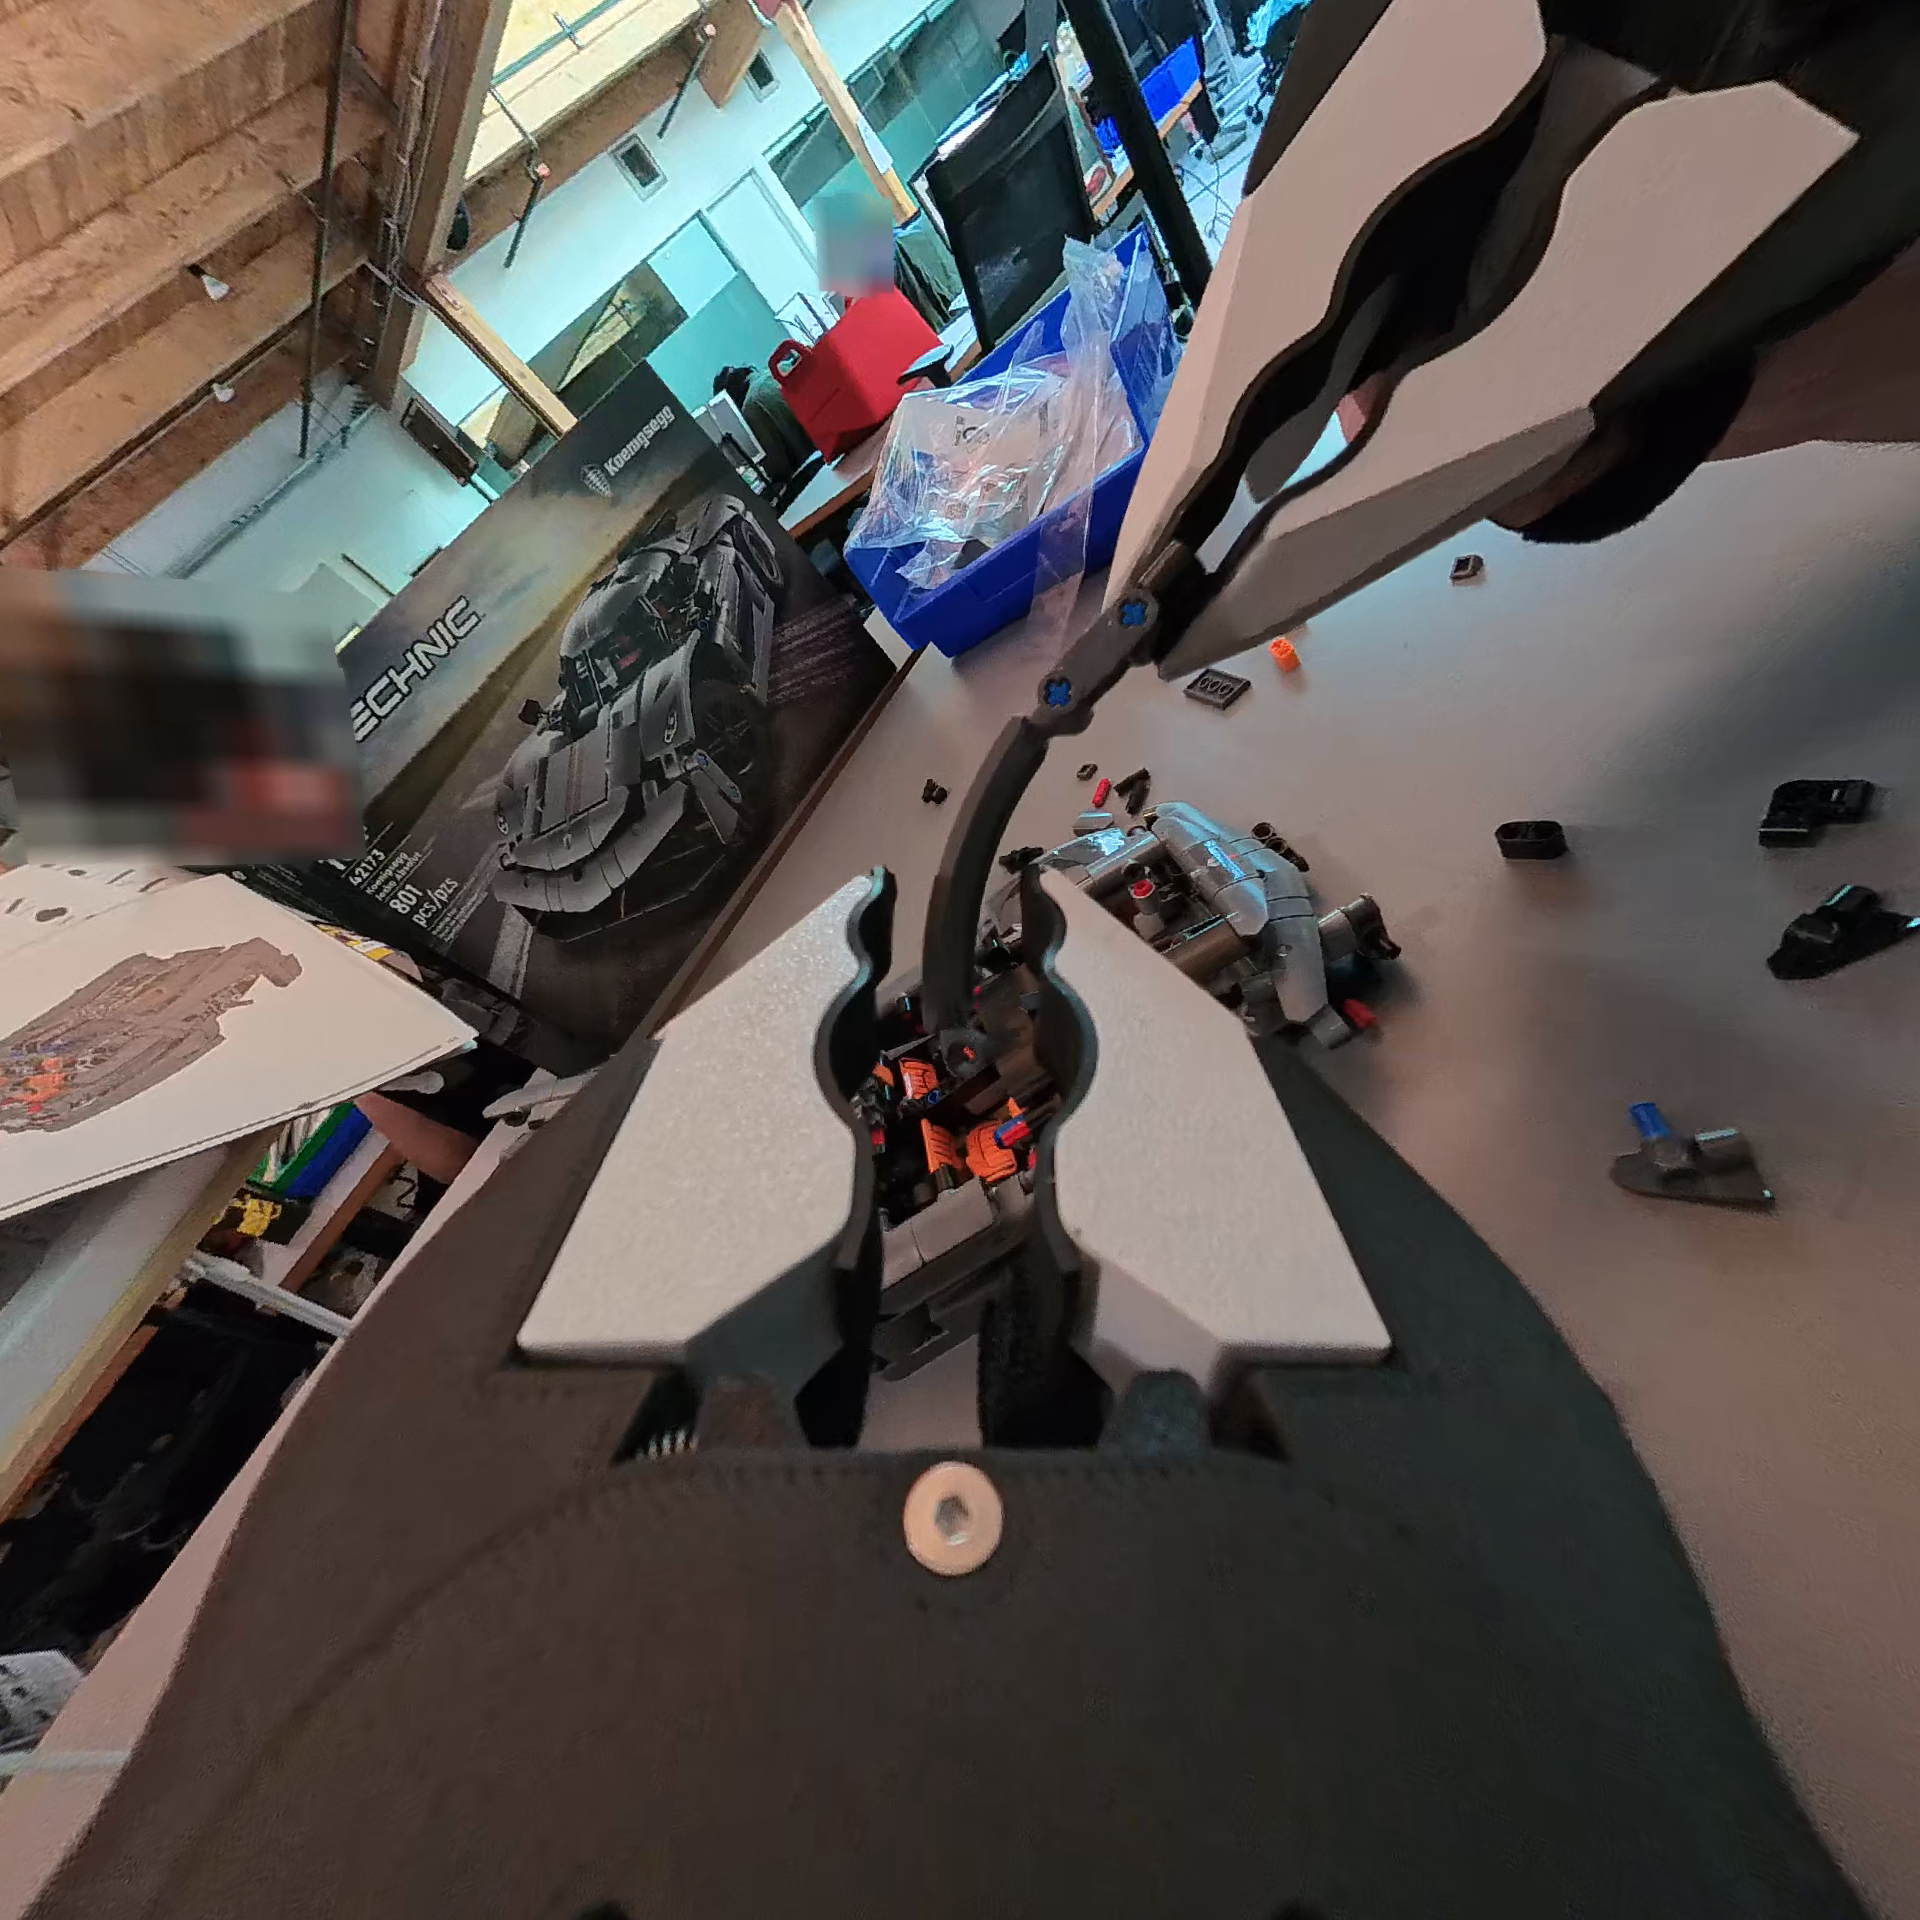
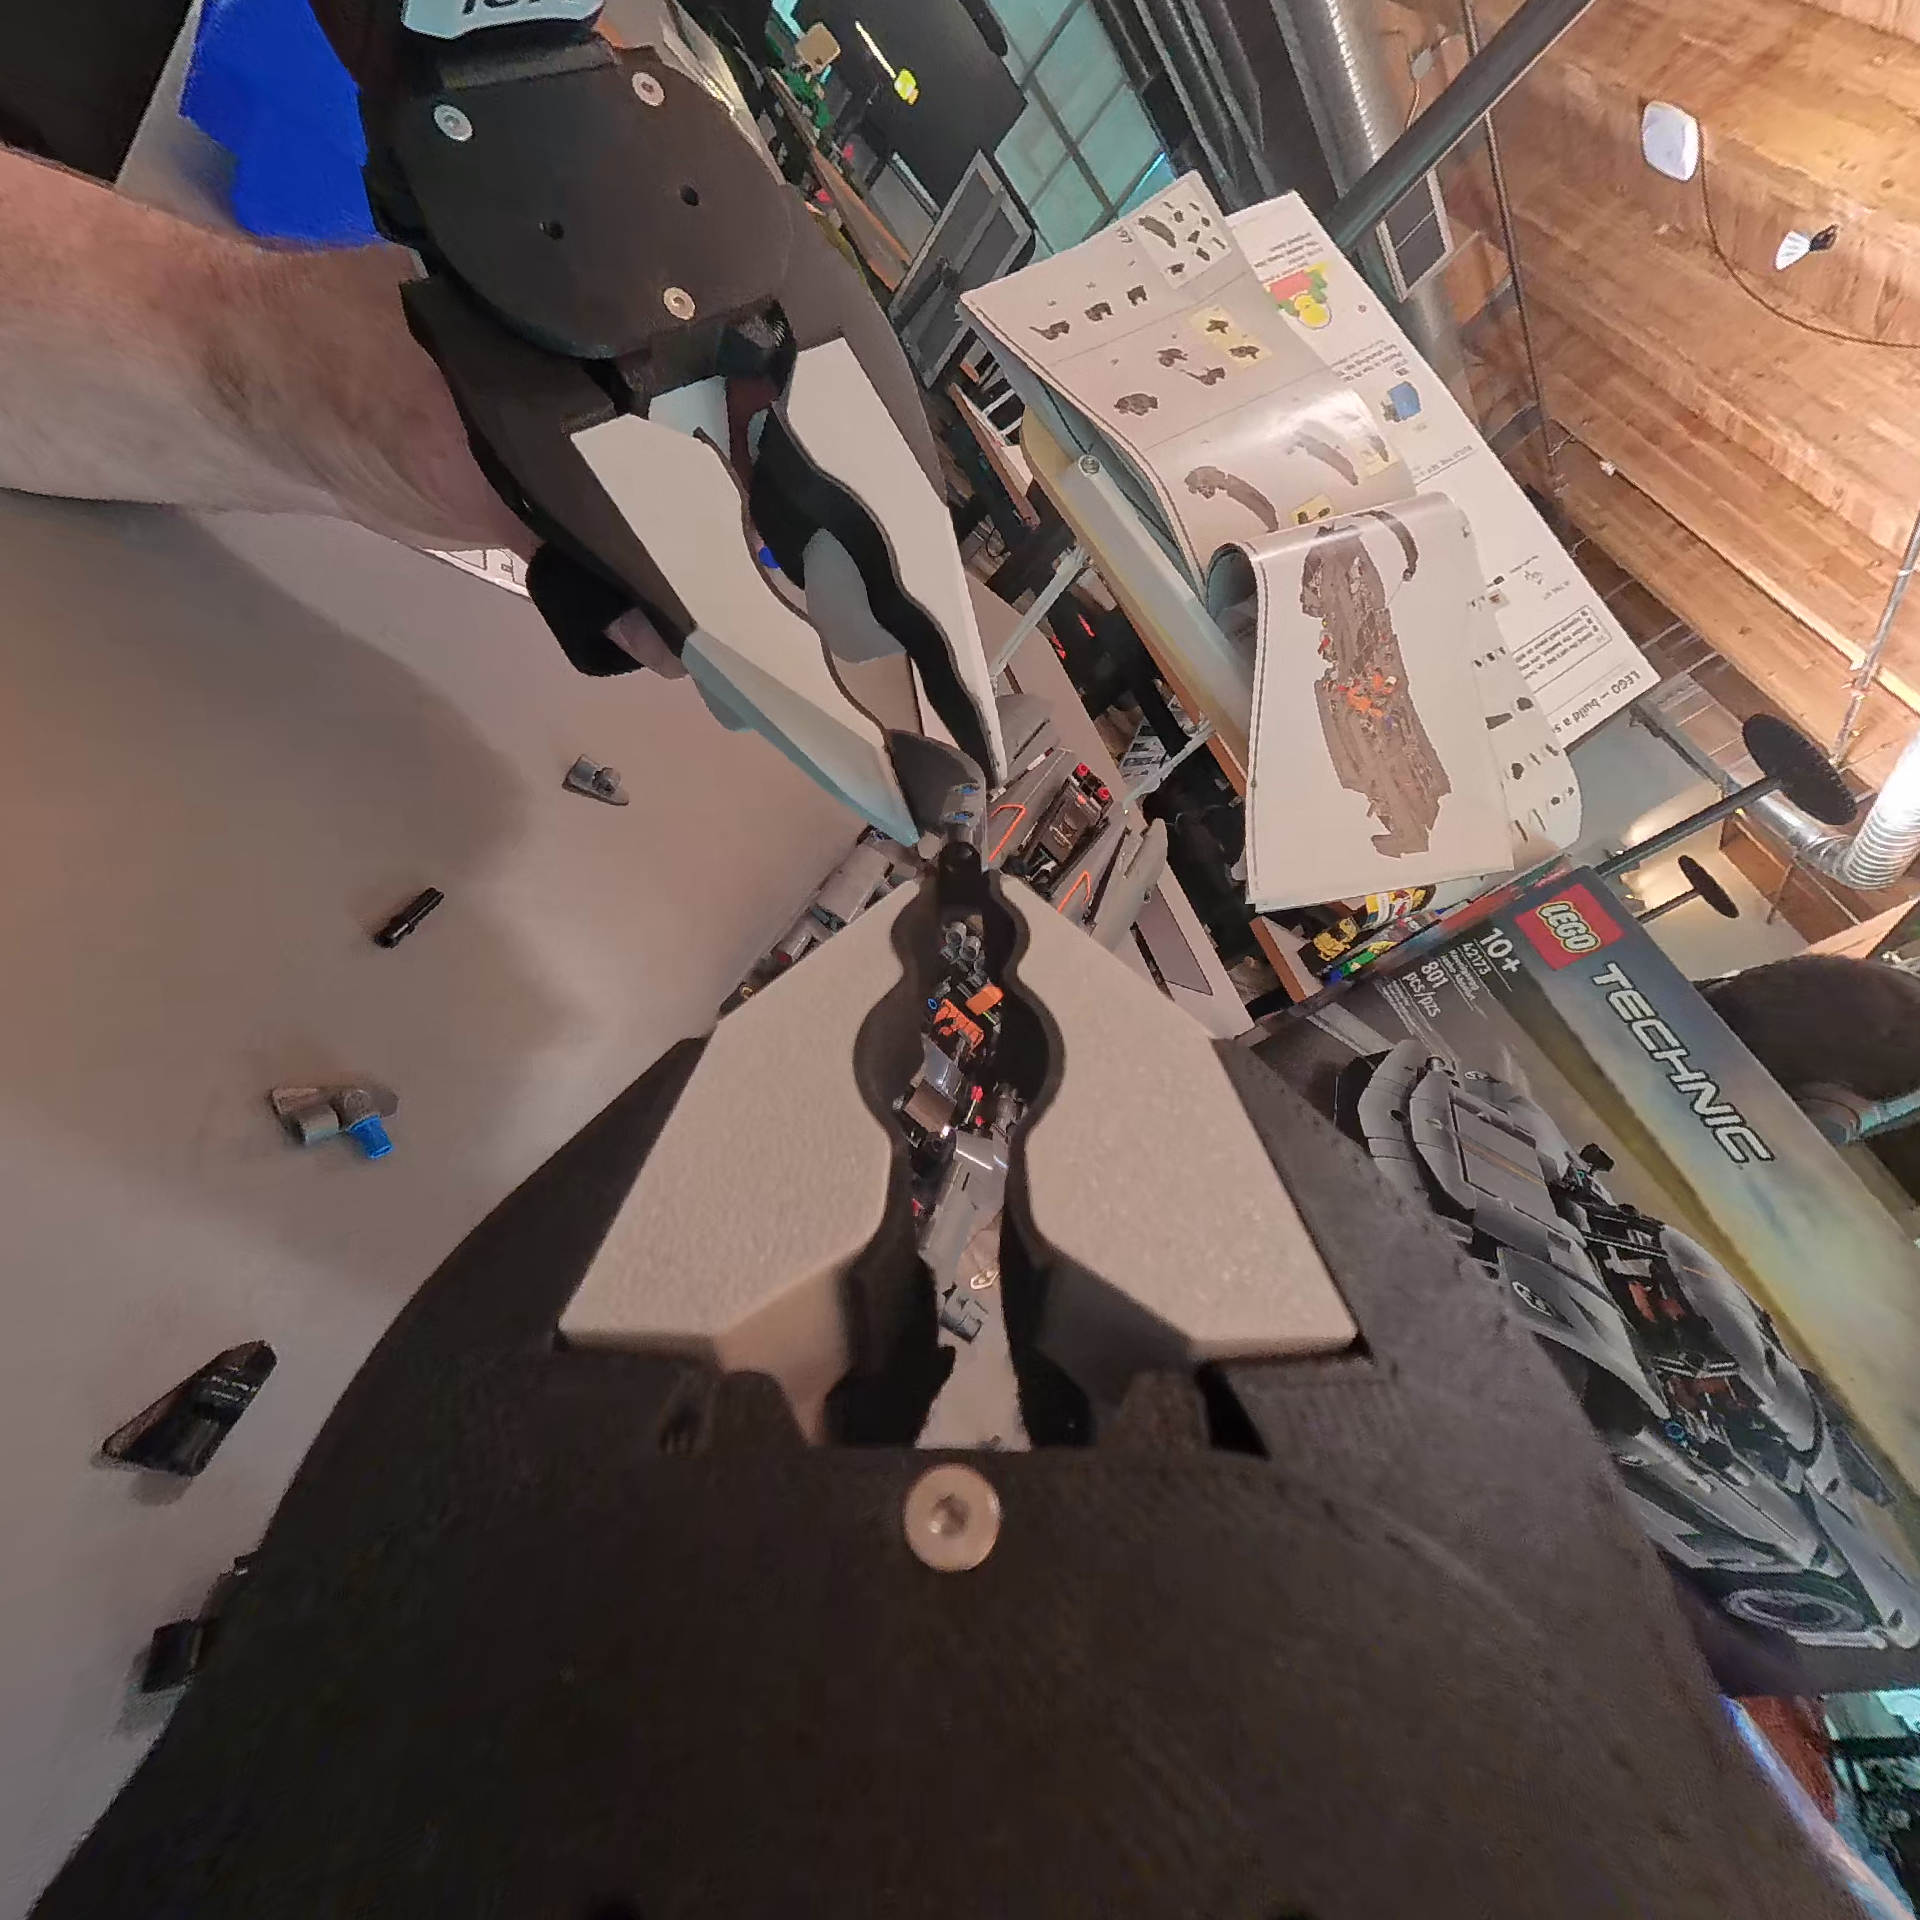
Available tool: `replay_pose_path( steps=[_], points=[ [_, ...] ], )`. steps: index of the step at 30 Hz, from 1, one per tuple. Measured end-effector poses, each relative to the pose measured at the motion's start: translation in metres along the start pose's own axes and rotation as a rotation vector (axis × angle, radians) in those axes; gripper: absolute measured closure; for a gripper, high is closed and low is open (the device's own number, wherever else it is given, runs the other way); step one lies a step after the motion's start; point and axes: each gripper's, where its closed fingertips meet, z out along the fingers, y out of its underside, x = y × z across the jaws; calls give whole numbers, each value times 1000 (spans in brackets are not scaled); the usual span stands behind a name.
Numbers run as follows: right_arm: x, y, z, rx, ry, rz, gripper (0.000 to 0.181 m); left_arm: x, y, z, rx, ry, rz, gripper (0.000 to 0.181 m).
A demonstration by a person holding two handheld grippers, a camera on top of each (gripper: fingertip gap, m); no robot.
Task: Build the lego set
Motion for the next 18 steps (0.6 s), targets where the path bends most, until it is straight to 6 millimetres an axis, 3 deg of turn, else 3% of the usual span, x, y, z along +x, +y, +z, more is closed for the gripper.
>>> replay_pose_path(
  steps=[4,9,13,18],
  points=[
    [0,-1,0,-13,32,-51,175,-3,2,1,-18,-29,21,164],
    [8,-2,-1,-64,134,-165,175,-18,6,-5,-49,-95,-44,154],
    [10,-7,-3,-111,233,-322,175,-24,1,-21,-13,-38,-315,158],
    [4,-17,-2,-117,279,-431,175,-3,-25,-39,155,269,-801,157]
  ],
)
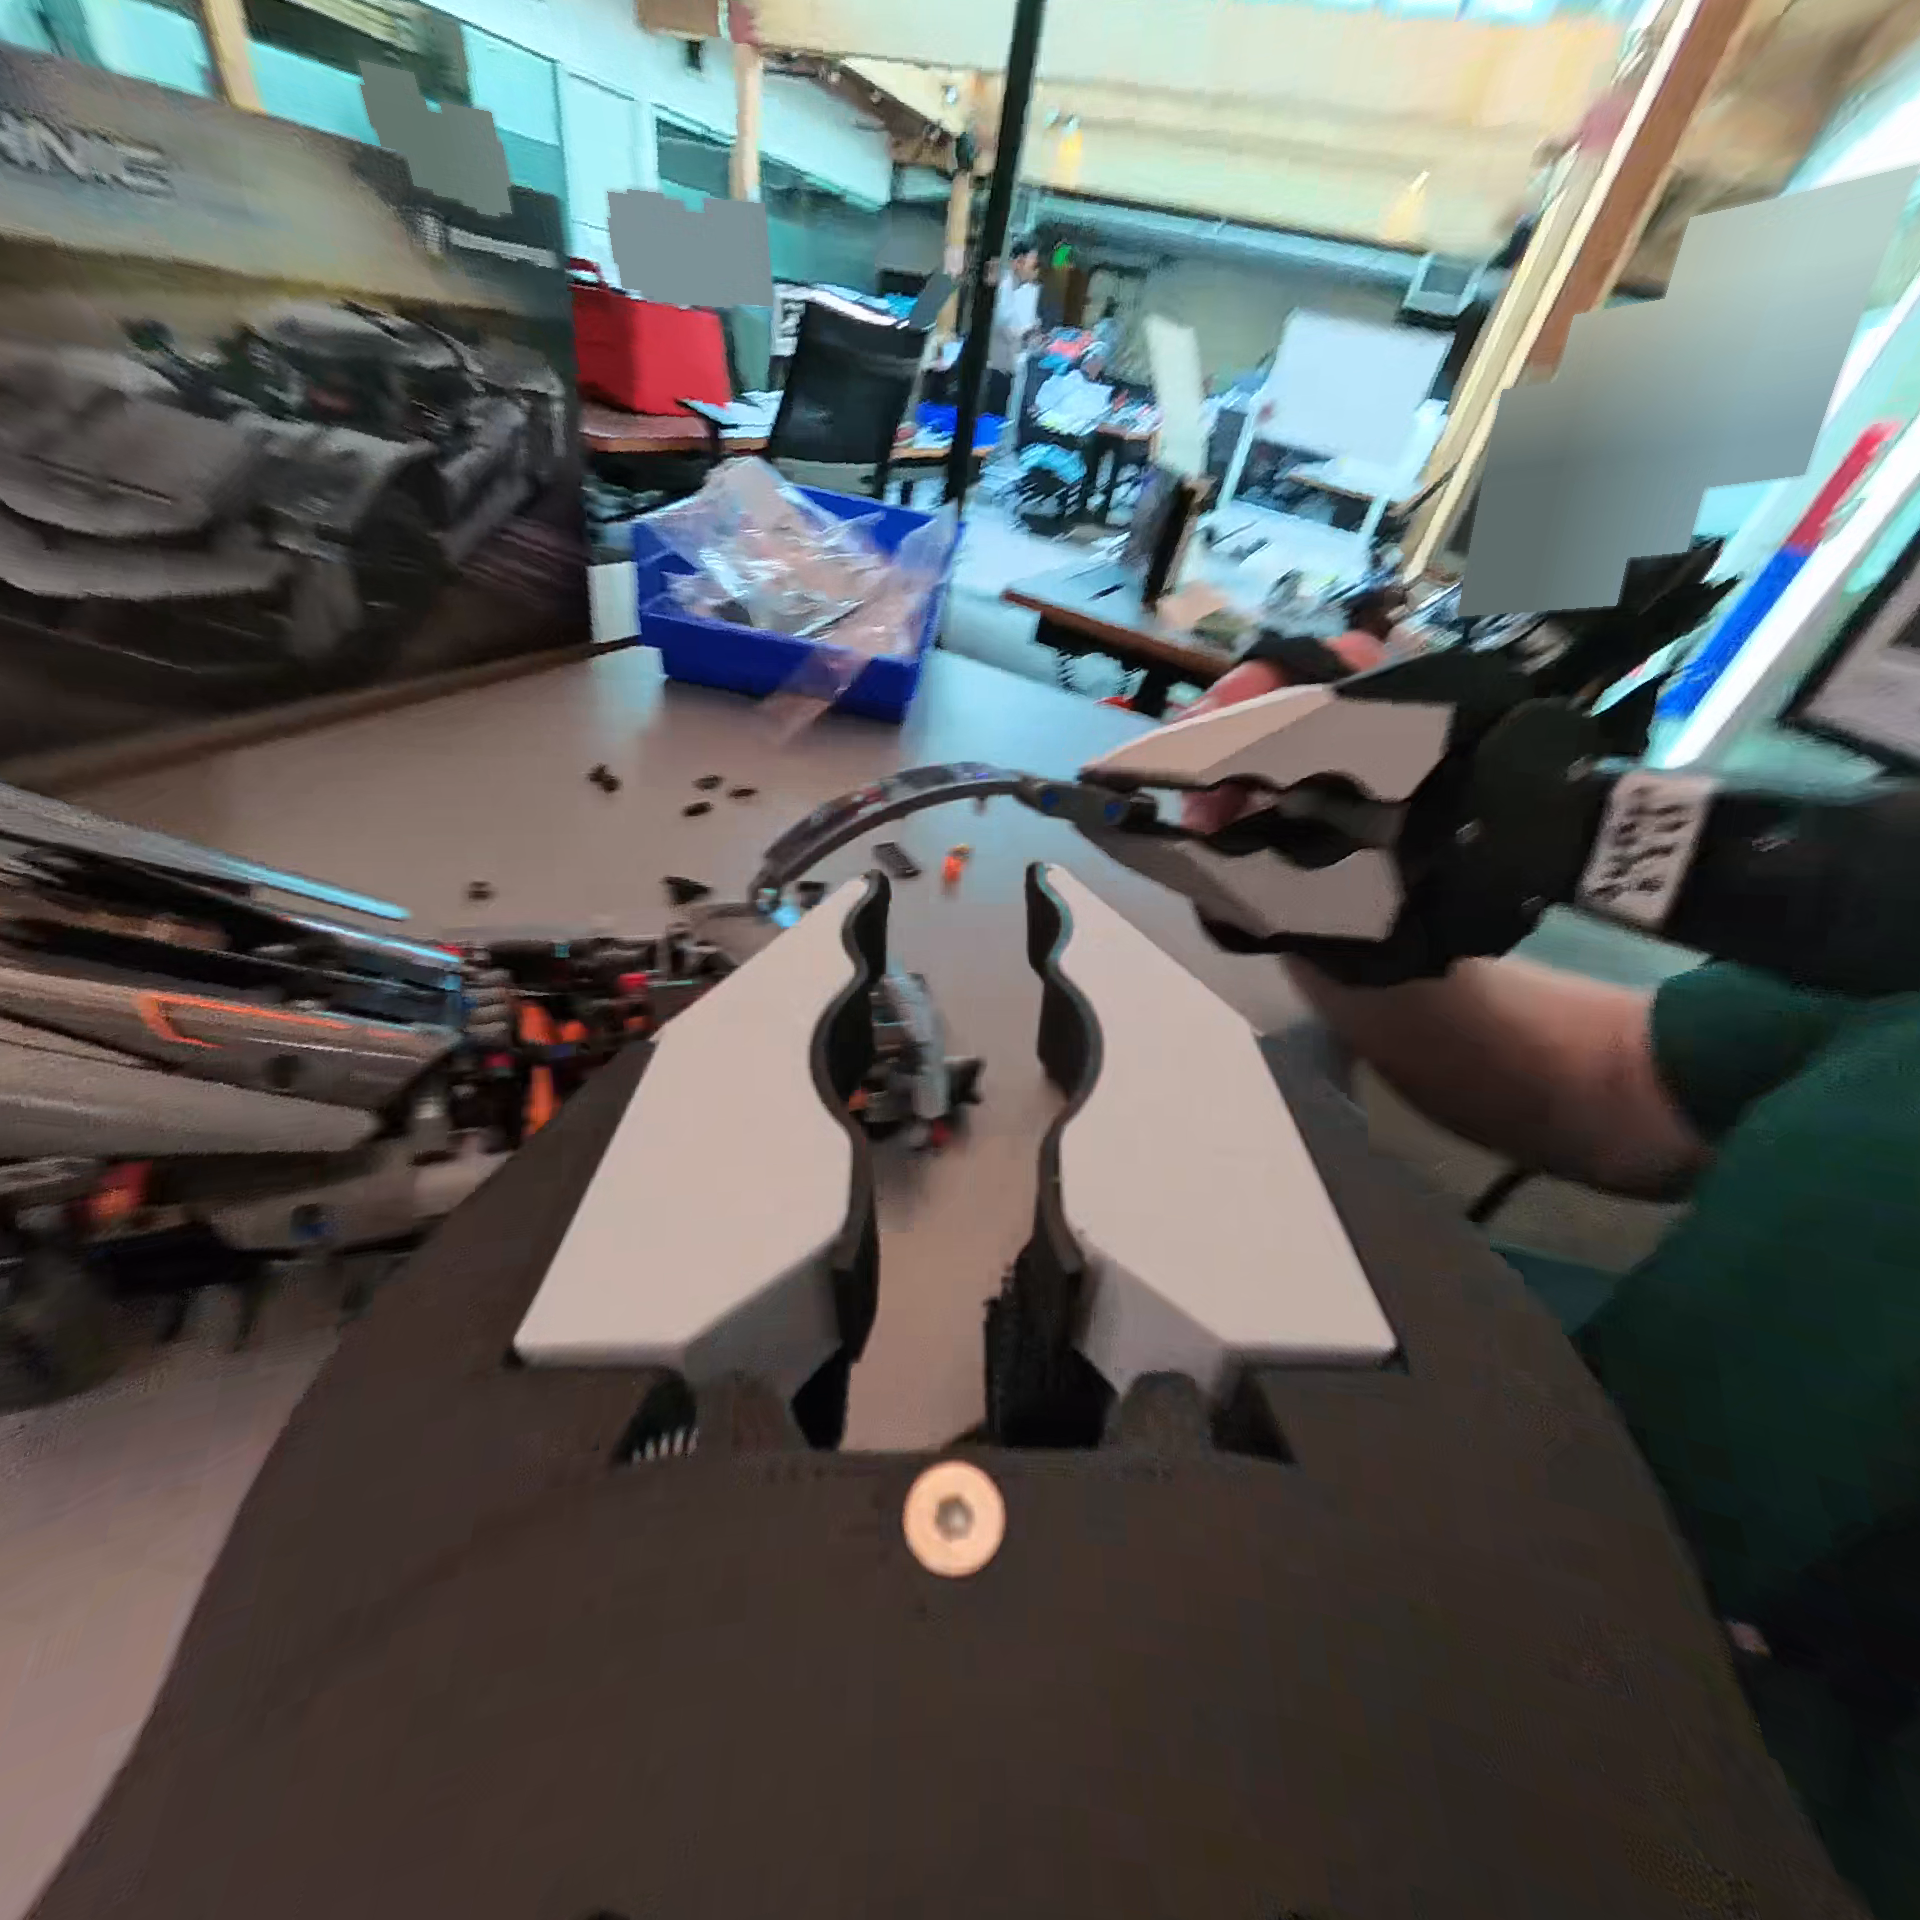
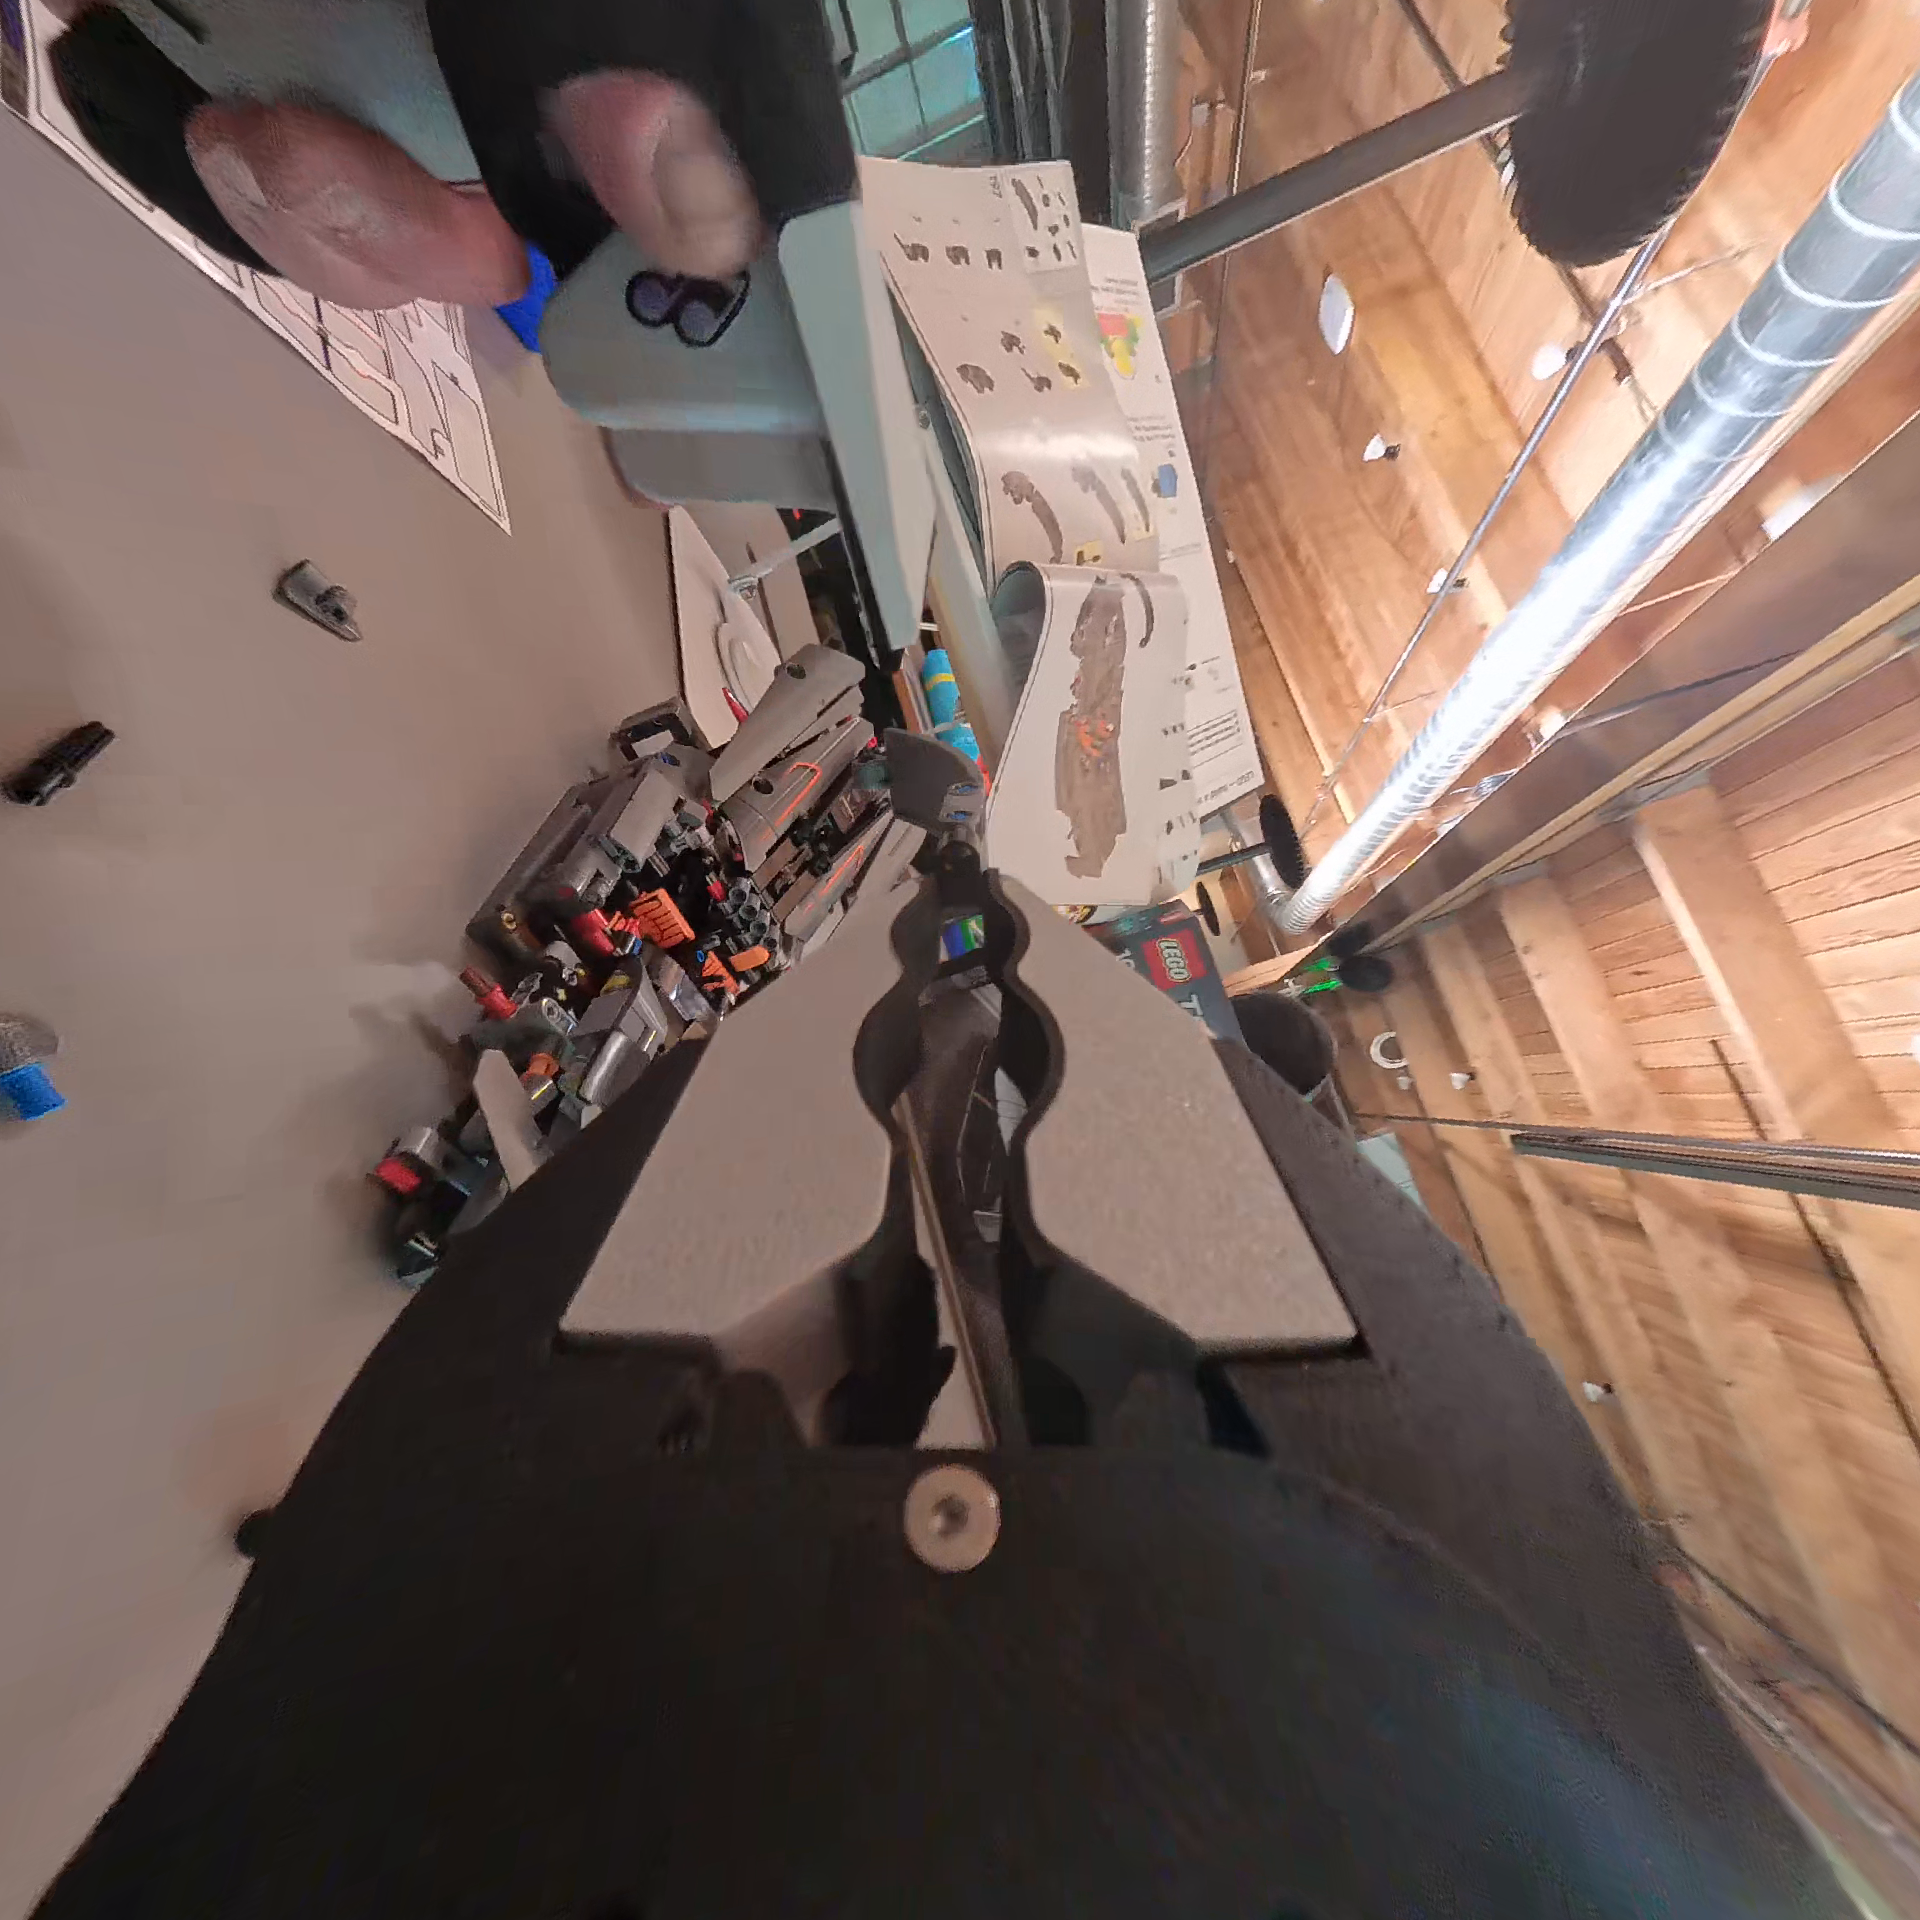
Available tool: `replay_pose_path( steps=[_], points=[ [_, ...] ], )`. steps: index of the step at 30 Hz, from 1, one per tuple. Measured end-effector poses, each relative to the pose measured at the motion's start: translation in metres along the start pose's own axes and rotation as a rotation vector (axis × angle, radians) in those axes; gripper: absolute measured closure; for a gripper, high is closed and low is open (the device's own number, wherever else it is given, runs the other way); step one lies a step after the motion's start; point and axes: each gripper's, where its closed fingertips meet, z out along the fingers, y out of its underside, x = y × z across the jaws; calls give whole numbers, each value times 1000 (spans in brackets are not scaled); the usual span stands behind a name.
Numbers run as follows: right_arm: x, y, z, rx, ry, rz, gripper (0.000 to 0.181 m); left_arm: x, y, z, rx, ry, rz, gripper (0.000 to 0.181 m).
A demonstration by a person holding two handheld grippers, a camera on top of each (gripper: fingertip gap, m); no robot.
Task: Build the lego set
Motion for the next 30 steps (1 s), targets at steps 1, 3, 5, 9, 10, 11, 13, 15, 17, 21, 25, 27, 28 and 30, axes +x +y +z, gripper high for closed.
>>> replay_pose_path(
  steps=[1,3,5,9,10,11,13,15,17,21,25,27,28,30],
  points=[
    [-1,-2,0,2,3,-11,175,6,1,1,12,40,-61,156],
    [-2,-6,-1,10,7,-28,176,18,3,5,27,119,-152,151],
    [-4,-12,-3,20,17,-58,175,25,4,8,44,176,-242,141],
    [-14,-24,-4,38,20,-130,175,31,2,11,123,247,-380,142],
    [-16,-26,-5,44,20,-141,175,32,4,12,129,260,-399,147],
    [-17,-28,-5,53,17,-147,175,31,6,12,141,265,-419,150],
    [-21,-31,-5,66,6,-152,175,29,9,13,167,275,-450,155],
    [-22,-32,-6,70,2,-154,175,30,8,13,197,303,-483,161],
    [-22,-31,-6,71,-1,-142,175,29,8,14,209,301,-485,162],
    [-18,-28,-7,88,-41,-41,175,19,10,13,193,163,-389,145],
    [-8,-24,-12,155,-150,248,176,13,14,1,126,-15,-177,139],
    [-1,-19,-17,179,-181,347,176,15,8,-8,114,-59,-76,137],
    [0,-19,-20,203,-211,414,176,16,7,-10,98,-89,-9,136],
    [-2,-17,-24,221,-270,511,176,19,1,-13,91,-158,149,137]
  ],
)
